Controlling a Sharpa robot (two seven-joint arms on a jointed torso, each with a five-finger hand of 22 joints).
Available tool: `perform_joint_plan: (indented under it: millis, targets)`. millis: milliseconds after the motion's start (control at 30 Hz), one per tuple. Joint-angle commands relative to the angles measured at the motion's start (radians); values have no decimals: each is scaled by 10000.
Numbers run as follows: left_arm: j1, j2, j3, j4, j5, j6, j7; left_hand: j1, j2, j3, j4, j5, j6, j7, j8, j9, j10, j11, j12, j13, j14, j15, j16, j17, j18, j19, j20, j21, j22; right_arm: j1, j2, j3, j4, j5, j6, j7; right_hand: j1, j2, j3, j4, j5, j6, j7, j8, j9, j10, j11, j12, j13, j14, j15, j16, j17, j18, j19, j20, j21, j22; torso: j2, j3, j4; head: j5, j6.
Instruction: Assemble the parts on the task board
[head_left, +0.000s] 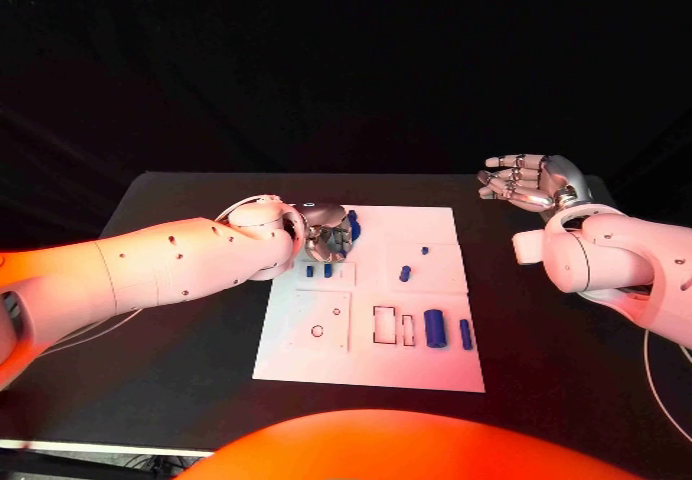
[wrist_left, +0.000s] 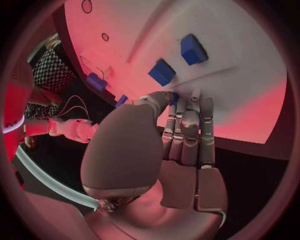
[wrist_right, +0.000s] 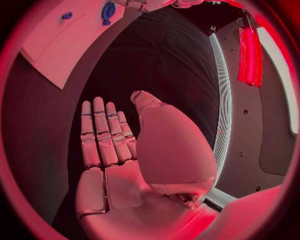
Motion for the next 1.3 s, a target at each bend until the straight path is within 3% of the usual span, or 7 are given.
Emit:
perform_joint_plan:
  millis: [33,167,333,667,800,1067,1300]
  targets:
    - [-31,26,-16,-19,100,-21,172,-31,93,13,-92,-38,123,1,-61,-3,141,-2,-100,-32,99,-29,78,12,80,94,-26,97,90,-2,7,5,13,-37,110,108,-56,-45,64,-10,56,-48,812,58,-16,-13,80,64,-14,47,-13,-50,-15,50,17,2,-30,-9,-7,-4,1,26,2]
    - [-36,-4,-8,-3,205,-370,320,-107,155,57,-189,-27,409,-50,-24,41,523,-77,-321,-88,349,-100,345,195,22,394,-79,377,418,-3,12,5,8,-37,115,110,-87,-69,127,-10,121,-48,812,75,-32,-12,78,72,-14,67,-14,-71,-37,50,31,1,-30,-58,-14,-12,0,48,2]
    - [-43,-172,89,157,651,-799,566,-205,153,119,-243,-24,535,-65,-86,59,757,-90,-649,-168,459,-116,464,229,-10,532,-106,494,567,-4,17,5,-1,-37,128,112,-87,-69,127,-10,121,-48,812,75,-32,-12,78,72,-14,67,-14,-71,-37,50,31,1,-30,-58,-16,-10,7,49,2]
    - [-41,-785,506,686,1671,-923,724,-265,141,151,-292,-29,608,-65,-140,70,905,-90,-881,-216,533,-118,550,260,-34,635,-115,575,673,-5,4,5,-17,-36,145,110,-87,-69,127,-10,121,-48,812,75,-32,-12,78,72,-14,67,-14,-71,-37,50,31,1,-30,-58,-29,6,24,65,2]
    - [-39,-1057,604,879,1853,-758,691,-276,137,152,-298,-31,619,-67,-147,72,926,-91,-913,-221,537,-118,556,250,-35,639,-115,579,677,-5,-9,5,-19,-35,151,105,-87,-69,127,-10,121,-48,812,75,-32,-12,78,72,-14,67,-14,-71,-37,50,31,1,-30,-58,-24,5,19,79,2]
    - [-39,-1311,634,860,1819,-117,499,-296,124,145,-309,-37,636,-72,-158,75,964,-94,-961,-228,527,-119,551,212,-27,594,-115,548,639,-5,-27,5,-20,-35,153,94,-87,-69,127,-10,121,-48,812,75,-32,-12,78,72,-14,67,-14,-71,-37,50,31,1,-30,-58,-16,3,4,126,2]
    - [-71,-1324,536,734,1567,160,455,-312,114,137,-316,-45,647,-78,-169,78,988,-97,-1002,-234,508,-119,538,171,-22,562,-114,525,615,-5,-29,5,-13,-35,152,92,-100,-78,155,-11,126,-48,811,82,-39,-13,77,74,-14,75,-14,-80,-46,50,34,1,-31,-80,-2,-8,-2,158,2]
